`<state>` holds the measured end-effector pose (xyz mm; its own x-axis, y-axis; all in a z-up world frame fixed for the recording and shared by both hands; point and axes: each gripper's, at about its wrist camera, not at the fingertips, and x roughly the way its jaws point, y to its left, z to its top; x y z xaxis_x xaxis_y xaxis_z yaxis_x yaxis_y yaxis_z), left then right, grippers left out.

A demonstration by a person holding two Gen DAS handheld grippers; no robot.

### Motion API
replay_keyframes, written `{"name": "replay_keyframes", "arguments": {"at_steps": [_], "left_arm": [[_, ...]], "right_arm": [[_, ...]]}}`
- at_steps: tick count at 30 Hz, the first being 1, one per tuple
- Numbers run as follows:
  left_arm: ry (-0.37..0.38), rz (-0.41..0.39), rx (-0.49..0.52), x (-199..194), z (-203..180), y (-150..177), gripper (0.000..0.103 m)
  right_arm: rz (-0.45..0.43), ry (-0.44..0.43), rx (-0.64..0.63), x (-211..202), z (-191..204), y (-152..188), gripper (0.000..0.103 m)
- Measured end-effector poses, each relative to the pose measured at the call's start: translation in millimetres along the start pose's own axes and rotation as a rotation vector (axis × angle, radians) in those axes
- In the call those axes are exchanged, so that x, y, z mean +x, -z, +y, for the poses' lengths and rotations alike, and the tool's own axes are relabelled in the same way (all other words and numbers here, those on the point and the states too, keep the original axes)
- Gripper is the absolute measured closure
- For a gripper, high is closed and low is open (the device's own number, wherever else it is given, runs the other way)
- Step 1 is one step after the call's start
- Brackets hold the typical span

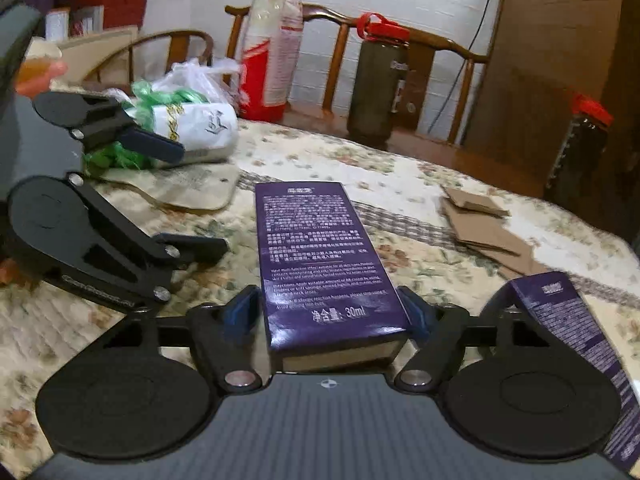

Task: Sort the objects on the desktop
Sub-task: 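Grasp the second purple box with the left gripper while the right holds its box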

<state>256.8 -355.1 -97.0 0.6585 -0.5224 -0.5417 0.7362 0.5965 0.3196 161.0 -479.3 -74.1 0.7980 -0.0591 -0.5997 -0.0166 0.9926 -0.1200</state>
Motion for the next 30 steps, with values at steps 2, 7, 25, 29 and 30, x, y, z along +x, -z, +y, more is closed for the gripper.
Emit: {"name": "replay_keyframes", "arguments": {"at_steps": [2, 7, 25, 29, 30], "left_arm": [[0.034, -0.026, 0.017, -4, -1, 0, 0.008], [0.105, -0.098, 0.143, -22, -16, 0, 0.004], [0.409, -0.082, 0.298, -49, -43, 16, 0.004], [0.472, -0.054, 0.220, -44, -47, 10, 0.016], [0.478, -0.043, 0.200, -42, -46, 9, 0.016]], "right_arm": [[0.003, -0.012, -0.007, -4, -1, 2, 0.032], [0.007, -0.111, -0.043, -25, -5, 10, 0.036], [0.056, -0.361, -0.131, -74, -11, 42, 0.037], [0.050, -0.287, -0.154, -70, -4, 42, 0.032], [0.046, -0.272, -0.152, -69, -3, 42, 0.032]]}}
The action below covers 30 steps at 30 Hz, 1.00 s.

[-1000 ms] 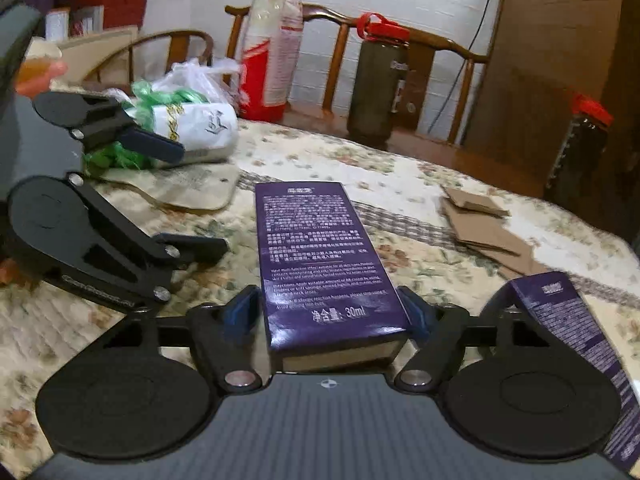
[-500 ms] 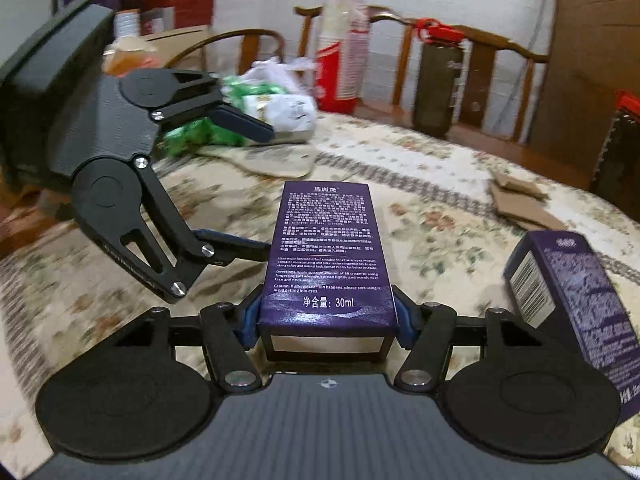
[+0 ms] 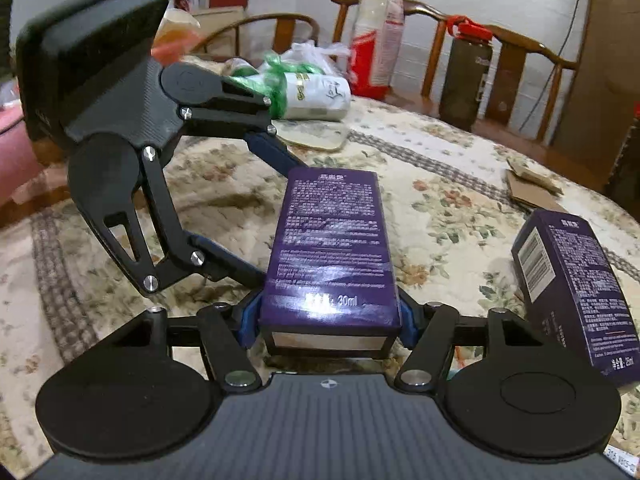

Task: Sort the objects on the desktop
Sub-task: 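Grasp the second purple box with the left gripper while the right holds its box, then lift both held purple boxes off the table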

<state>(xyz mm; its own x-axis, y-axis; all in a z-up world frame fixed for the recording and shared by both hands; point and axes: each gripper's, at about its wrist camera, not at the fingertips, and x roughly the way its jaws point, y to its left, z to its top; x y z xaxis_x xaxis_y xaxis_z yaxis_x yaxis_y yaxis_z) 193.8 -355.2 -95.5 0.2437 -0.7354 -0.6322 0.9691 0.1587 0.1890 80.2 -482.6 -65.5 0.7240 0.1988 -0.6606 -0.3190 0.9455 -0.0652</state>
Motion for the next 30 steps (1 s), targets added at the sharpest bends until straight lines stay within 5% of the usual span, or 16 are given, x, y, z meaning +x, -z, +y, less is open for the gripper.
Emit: {"name": "replay_keyframes", "arguments": {"at_steps": [7, 9, 10, 15, 17, 19, 21, 26, 30], "left_arm": [[-0.056, -0.024, -0.040, -5, -8, 3, 0.027], [-0.003, -0.032, -0.044, -9, -11, 3, 0.073], [0.004, -0.026, -0.043, -10, -15, 2, 0.073], [-0.080, 0.000, 0.033, -12, -33, -3, 0.053], [-0.092, 0.018, 0.072, -17, -36, -3, 0.035], [-0.177, 0.005, 0.128, -29, -40, -4, 0.005], [-0.252, -0.061, 0.185, -45, -43, -4, 0.000], [-0.138, -0.035, 0.290, -62, -43, -11, 0.001], [0.065, 0.041, 0.328, -63, -48, -11, 0.000]], "right_arm": [[-0.014, 0.120, 0.023, -3, 16, 4, 0.032], [-0.023, 0.179, 0.022, -4, 24, 4, 0.037], [-0.025, 0.195, 0.032, -4, 25, 5, 0.037], [-0.021, 0.246, 0.015, -8, 34, 4, 0.037], [-0.016, 0.242, -0.003, -11, 40, 4, 0.037], [-0.001, 0.217, -0.028, -13, 42, 5, 0.037], [0.004, 0.190, -0.048, -15, 42, 9, 0.037], [0.016, 0.007, -0.112, -26, 44, 12, 0.037], [0.066, -0.073, -0.152, -29, 43, 9, 0.037]]}}
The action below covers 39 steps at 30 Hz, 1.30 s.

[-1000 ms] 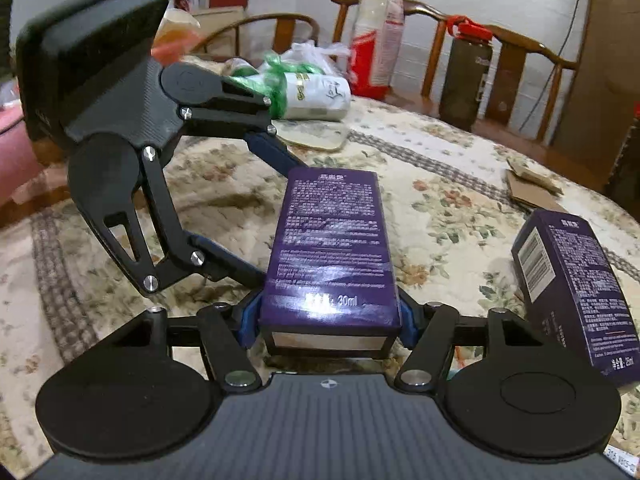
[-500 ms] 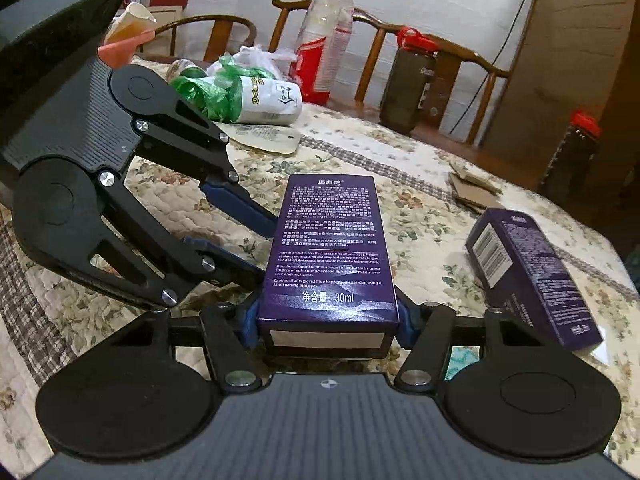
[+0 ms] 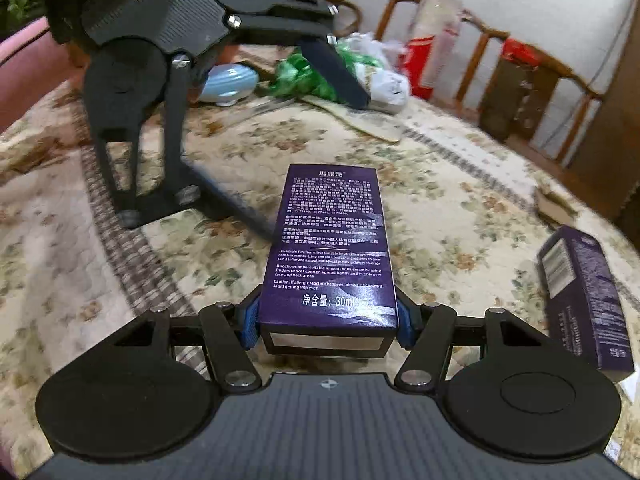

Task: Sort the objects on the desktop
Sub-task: 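Lift both held purple boxes off the table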

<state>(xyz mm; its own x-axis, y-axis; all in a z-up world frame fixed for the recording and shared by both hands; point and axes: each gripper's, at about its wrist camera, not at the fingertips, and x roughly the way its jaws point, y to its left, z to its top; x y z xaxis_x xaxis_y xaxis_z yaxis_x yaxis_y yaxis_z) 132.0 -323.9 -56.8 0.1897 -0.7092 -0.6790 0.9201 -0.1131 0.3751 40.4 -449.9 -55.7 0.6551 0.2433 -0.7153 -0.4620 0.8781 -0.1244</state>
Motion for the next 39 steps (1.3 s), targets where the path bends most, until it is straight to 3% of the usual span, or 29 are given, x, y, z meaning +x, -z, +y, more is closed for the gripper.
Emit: {"name": "replay_keyframes", "arguments": {"at_steps": [2, 3, 4, 10, 11, 15, 17, 21, 26, 28, 30, 31, 37, 38, 39], "left_arm": [[-0.013, 0.080, 0.108, 13, -13, 4, 0.001], [-0.028, 0.078, 0.145, 16, -19, 8, 0.000], [-0.025, 0.050, 0.149, 13, -19, 8, 0.000], [0.026, 0.073, 0.147, 18, -14, 4, 0.000], [0.037, 0.072, 0.110, 19, -9, 5, 0.000], [0.110, 0.085, -0.248, 27, 23, 26, 0.001], [0.113, 0.055, -0.340, 21, 23, 40, 0.002], [0.035, -0.019, -0.269, 7, 4, 42, 0.011], [-0.057, -0.037, -0.186, 2, -9, 33, 0.018], [-0.096, -0.032, -0.186, -1, -11, 30, 0.028], [-0.198, 0.005, -0.185, 4, -11, 26, 0.067], [-0.225, 0.034, -0.198, 6, -9, 24, 0.070], [-0.320, 0.080, -0.212, 11, -14, 24, 0.070], [-0.330, 0.078, -0.225, 11, -14, 26, 0.065], [-0.341, 0.063, -0.248, 9, -14, 27, 0.046]], "right_arm": [[0.010, -0.073, -0.010, -3, -2, 1, 0.037], [0.024, -0.081, -0.024, -3, -1, 1, 0.037], [0.037, -0.090, -0.027, -1, 0, 2, 0.037], [0.035, -0.122, -0.022, -1, -4, 1, 0.037], [0.028, -0.118, -0.021, -1, -4, 2, 0.036], [0.004, -0.084, 0.016, 2, -5, 1, 0.032], [-0.001, -0.066, 0.017, 4, -1, 0, 0.031], [0.000, -0.021, -0.010, 4, 10, -4, 0.030], [-0.031, 0.113, -0.032, -1, 29, -1, 0.031], [-0.045, 0.183, -0.049, -2, 37, 0, 0.037], [-0.060, 0.269, -0.073, -4, 41, 0, 0.036], [-0.063, 0.310, -0.066, -4, 42, -1, 0.037], [-0.057, 0.401, -0.095, 5, 55, -9, 0.037], [-0.055, 0.404, -0.087, 7, 55, -10, 0.037], [-0.056, 0.407, -0.082, 10, 55, -11, 0.037]]}}
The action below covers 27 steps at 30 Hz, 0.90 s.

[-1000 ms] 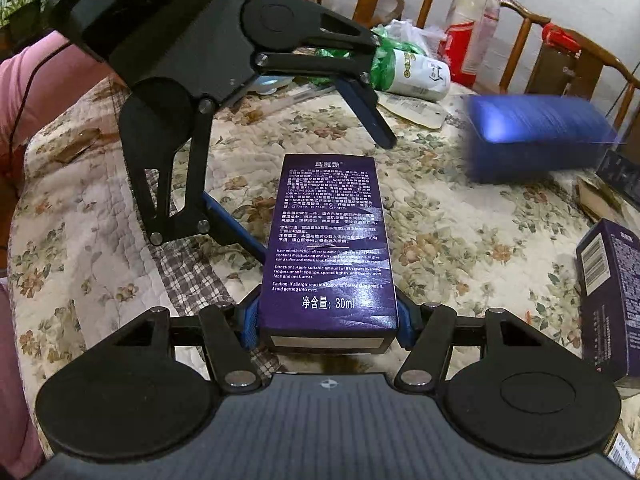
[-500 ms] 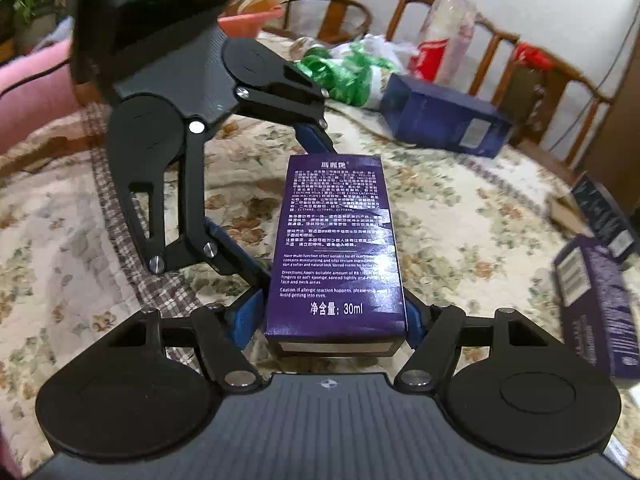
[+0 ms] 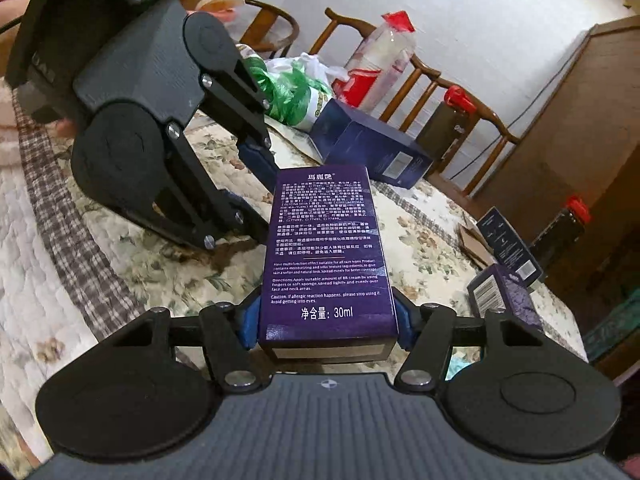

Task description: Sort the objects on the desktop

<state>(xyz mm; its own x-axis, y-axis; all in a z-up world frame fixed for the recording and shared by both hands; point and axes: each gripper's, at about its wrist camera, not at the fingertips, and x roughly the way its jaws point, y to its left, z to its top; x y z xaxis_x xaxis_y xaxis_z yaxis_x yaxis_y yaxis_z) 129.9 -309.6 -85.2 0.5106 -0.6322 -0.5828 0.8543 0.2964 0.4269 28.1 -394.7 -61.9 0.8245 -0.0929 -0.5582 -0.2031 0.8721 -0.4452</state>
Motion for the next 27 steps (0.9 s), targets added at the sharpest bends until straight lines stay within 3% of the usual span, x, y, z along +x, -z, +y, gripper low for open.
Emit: {"name": "replay_keyframes", "arguments": {"at_steps": [1, 3, 5, 9, 10, 11, 13, 16, 20, 22, 24, 25, 27], "left_arm": [[-0.008, -0.003, -0.026, -2, 1, 2, 0.039], [-0.057, -0.025, -0.064, -5, 0, 5, 0.000], [-0.116, -0.063, -0.072, -13, -3, 8, 0.000], [-0.173, 0.000, -0.089, -19, -6, 13, 0.000], [-0.186, 0.004, -0.088, -20, -6, 15, 0.000], [-0.202, 0.011, -0.095, -20, -6, 16, 0.000], [-0.204, 0.011, -0.123, -22, -2, 19, 0.000], [-0.233, 0.017, -0.168, -19, 9, 18, 0.000], [-0.313, -0.002, -0.250, -23, 31, 9, 0.000], [-0.392, -0.011, -0.300, -20, 45, 0, 0.000], [-0.459, -0.022, -0.339, -13, 60, -8, 0.000], [-0.489, -0.027, -0.360, -9, 68, -12, 0.000], [-0.522, -0.030, -0.404, 6, 85, -19, 0.000]], "right_arm": [[-0.006, 0.004, 0.018, 0, 0, 0, 0.037], [0.001, -0.006, 0.087, 3, -2, 0, 0.037], [0.026, -0.002, 0.148, 4, -1, 3, 0.037], [0.063, 0.025, 0.328, 4, -9, 6, 0.036], [0.074, 0.030, 0.351, 5, -9, 6, 0.030], [0.085, 0.041, 0.357, 6, -7, 7, 0.017], [0.086, 0.113, 0.328, 7, -1, 5, 0.003], [0.083, 0.142, 0.320, 18, 0, 2, 0.001], [0.115, 0.098, 0.464, 30, -15, 2, 0.001], [0.116, 0.067, 0.558, 36, -25, 7, 0.002], [0.108, 0.048, 0.639, 38, -32, 13, 0.012], [0.104, 0.073, 0.632, 36, -32, 13, 0.023], [0.099, 0.064, 0.626, 34, -32, 12, 0.034]]}}
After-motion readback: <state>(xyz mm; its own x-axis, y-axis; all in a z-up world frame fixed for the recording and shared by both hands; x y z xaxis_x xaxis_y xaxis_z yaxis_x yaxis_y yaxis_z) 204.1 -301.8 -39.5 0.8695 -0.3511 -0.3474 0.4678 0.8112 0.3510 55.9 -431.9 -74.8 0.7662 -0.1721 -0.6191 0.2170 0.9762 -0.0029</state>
